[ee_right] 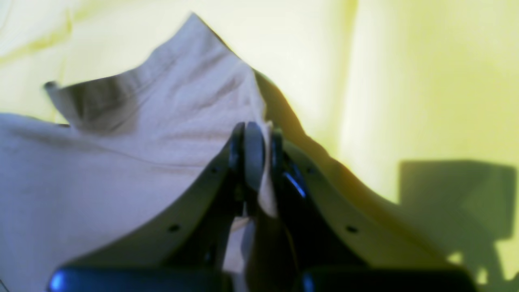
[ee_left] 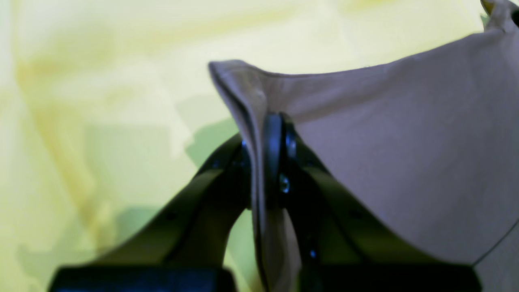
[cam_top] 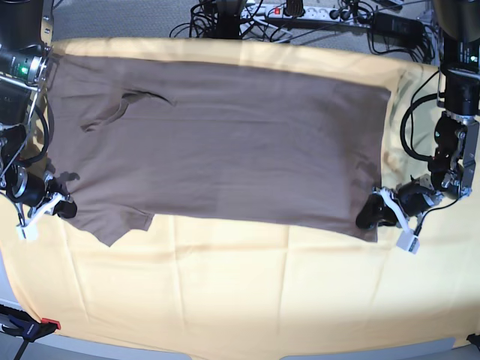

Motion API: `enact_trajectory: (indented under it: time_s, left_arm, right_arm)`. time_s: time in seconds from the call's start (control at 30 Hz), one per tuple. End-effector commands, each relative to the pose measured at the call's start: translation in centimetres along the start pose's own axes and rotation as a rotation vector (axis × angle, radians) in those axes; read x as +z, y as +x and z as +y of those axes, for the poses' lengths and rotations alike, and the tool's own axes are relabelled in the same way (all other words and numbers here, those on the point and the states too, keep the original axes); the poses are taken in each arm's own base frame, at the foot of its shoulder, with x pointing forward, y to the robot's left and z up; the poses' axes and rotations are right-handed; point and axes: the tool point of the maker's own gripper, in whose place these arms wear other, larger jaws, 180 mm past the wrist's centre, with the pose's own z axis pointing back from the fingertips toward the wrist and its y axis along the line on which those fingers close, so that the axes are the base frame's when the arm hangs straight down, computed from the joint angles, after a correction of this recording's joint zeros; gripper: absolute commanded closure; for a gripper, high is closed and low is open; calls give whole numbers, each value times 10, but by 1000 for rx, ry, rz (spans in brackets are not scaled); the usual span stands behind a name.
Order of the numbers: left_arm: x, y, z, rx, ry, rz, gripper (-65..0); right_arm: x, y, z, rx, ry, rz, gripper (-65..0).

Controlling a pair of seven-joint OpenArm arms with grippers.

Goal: Fold the T-shirt properly
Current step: 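Grasp the hem corners and fold the hem over toward the collar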

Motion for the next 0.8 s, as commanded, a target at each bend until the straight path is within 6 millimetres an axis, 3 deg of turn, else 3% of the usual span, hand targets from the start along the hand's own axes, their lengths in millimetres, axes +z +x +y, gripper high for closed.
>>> enact_trajectory:
  time_s: [0.0,0.23,0.37,0.53,0.6,0.77]
  left_arm:
    - [7,37,6,-37,17,-88,0]
    - [-6,80,5,-119,69,-189,0]
    - [-18,86,-3,-155,73,-210,0]
    - [-27,76,-20,-175,2,-175,0]
    - [-24,72,-32,-197,-76,-155,0]
    - [-9,66,-28,-90,-118,-115,0]
  right_arm:
    - [12,44,-6,38,-20,-104,0]
    - [19,103,-1,110,-41,-219,0]
    - [20,118,1,146,-59,-241,0]
    - [19,113,-1,147,-63,-220,0]
    - [18,103,-2,132,-58,-186,0]
    - [15,65,4,56,3,-56,0]
